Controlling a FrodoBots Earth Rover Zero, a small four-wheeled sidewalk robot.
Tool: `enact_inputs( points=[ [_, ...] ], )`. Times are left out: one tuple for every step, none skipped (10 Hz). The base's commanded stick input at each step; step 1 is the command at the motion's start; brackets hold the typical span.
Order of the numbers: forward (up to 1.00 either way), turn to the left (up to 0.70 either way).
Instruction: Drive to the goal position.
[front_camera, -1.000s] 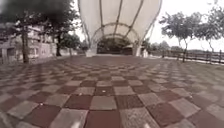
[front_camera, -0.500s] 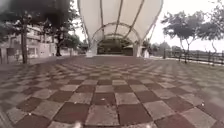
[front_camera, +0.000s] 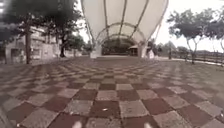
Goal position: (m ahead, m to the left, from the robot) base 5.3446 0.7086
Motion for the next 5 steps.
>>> enact_inputs(
  points=[
    [0.50,0.50],
    [0.50,0.50],
    [0.50,0.50],
    [0.50,0.25],
    [0.50,0.00]
  ],
)
